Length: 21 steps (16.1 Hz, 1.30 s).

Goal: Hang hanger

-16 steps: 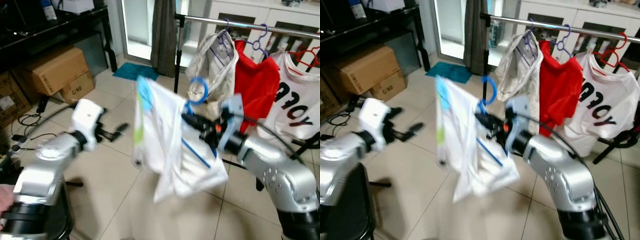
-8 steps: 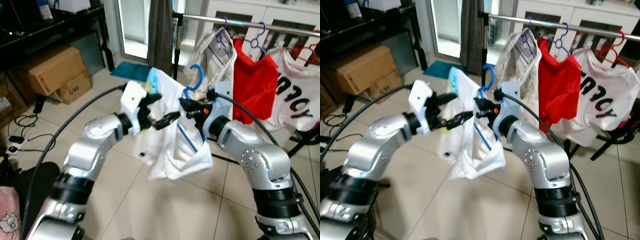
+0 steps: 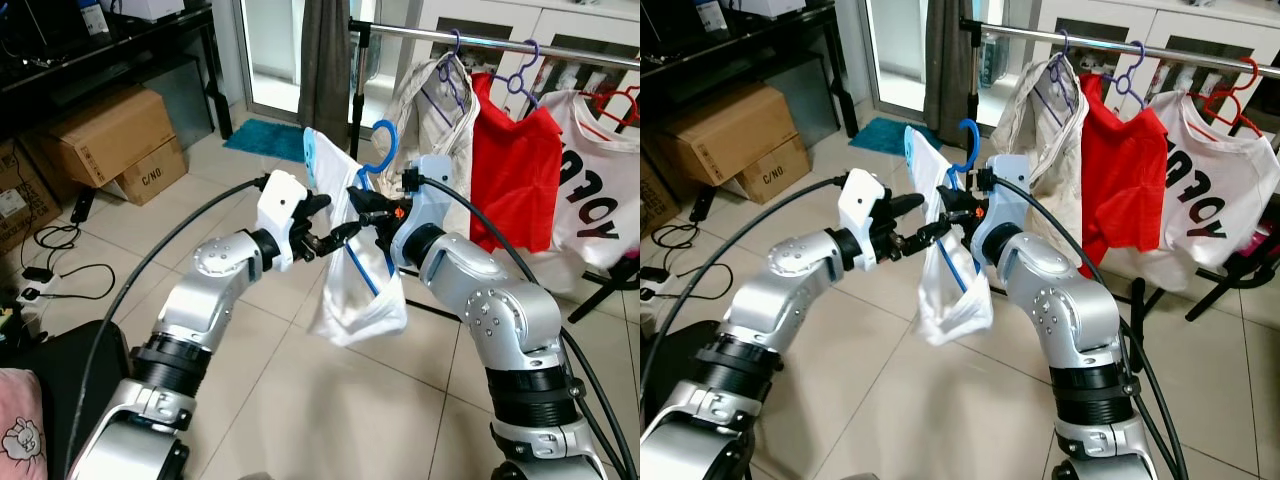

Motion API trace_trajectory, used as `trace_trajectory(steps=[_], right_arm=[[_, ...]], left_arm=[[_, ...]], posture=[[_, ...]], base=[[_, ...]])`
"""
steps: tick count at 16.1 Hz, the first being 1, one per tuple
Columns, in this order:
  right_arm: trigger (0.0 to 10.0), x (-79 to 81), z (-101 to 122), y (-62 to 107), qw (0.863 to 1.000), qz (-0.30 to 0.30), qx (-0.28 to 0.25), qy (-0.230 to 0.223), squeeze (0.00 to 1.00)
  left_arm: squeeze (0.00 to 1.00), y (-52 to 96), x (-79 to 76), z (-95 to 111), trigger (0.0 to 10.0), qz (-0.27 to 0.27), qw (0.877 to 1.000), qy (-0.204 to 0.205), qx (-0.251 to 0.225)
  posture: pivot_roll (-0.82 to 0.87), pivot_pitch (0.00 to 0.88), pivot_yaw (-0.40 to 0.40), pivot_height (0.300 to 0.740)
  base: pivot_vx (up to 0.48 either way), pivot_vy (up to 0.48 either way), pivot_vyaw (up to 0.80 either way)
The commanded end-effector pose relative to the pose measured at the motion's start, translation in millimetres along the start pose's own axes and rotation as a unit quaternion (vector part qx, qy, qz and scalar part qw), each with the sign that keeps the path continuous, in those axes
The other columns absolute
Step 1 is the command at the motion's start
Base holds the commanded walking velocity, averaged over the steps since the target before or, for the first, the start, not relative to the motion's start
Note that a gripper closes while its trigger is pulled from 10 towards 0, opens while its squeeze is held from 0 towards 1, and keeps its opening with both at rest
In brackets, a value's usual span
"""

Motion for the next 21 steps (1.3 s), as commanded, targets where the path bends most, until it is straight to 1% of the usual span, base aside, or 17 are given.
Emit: trace_trajectory(steps=[1,3,8,13,17,19,21], right_arm=[[10.0,6.5,9.5,0.6,1.000,0.012,-0.015,0.000,0.00],[10.0,8.5,9.6,-0.2,1.000,0.015,-0.015,-0.003,0.00],[10.0,9.0,8.8,-0.7,1.000,0.015,-0.014,-0.011,0.00],[10.0,8.5,7.7,-1.2,1.000,0.014,-0.011,-0.015,0.00],[10.0,6.8,6.7,-1.7,1.000,0.009,-0.008,-0.015,0.00],[10.0,-3.9,4.8,-3.6,0.999,-0.035,-0.009,-0.019,0.00],[10.0,-18.3,3.0,-4.5,0.996,-0.084,-0.016,-0.033,0.00]], left_arm=[[0.00,-3.5,3.4,5.6,0.0,-0.001,1.000,-0.012,-0.005],[0.00,-5.0,2.8,6.2,0.0,-0.006,1.000,-0.014,-0.008],[0.00,-6.7,4.3,6.8,0.0,0.000,1.000,-0.015,-0.020],[0.00,-6.8,5.5,5.6,0.0,0.003,1.000,-0.014,-0.019],[0.00,-5.3,10.7,5.4,0.0,0.021,1.000,-0.011,-0.018],[0.00,-2.6,10.8,10.0,0.0,0.024,0.999,-0.009,-0.029],[0.00,-1.1,8.9,13.4,0.0,0.024,0.999,-0.006,-0.038]], posture=[[-0.09,0.000,0.018,0.740],[-0.10,0.000,0.018,0.740],[-0.10,0.000,0.020,0.740],[-0.09,0.000,0.018,0.740],[-0.09,0.000,0.016,0.740],[-0.09,0.000,0.011,0.740],[-0.09,0.000,0.003,0.740]], base=[[0.000,0.000,0.00],[0.000,0.000,0.00],[0.000,0.000,0.00],[0.000,0.000,0.00],[0.000,0.000,0.00],[0.000,0.000,0.00],[0.000,0.000,0.00]])
Point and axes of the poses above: a point about 5 cm out from each wrist's last joint towards the gripper, its own y axis pointing back from the gripper into the wrist, its own z axis along the axis of the wrist's last joint, x = y × z, the point moved 1 cm from there along -y, pointing out of the wrist towards the gripper, and after that the axes turned 7 degrees about -y, right-handed, at the moved point
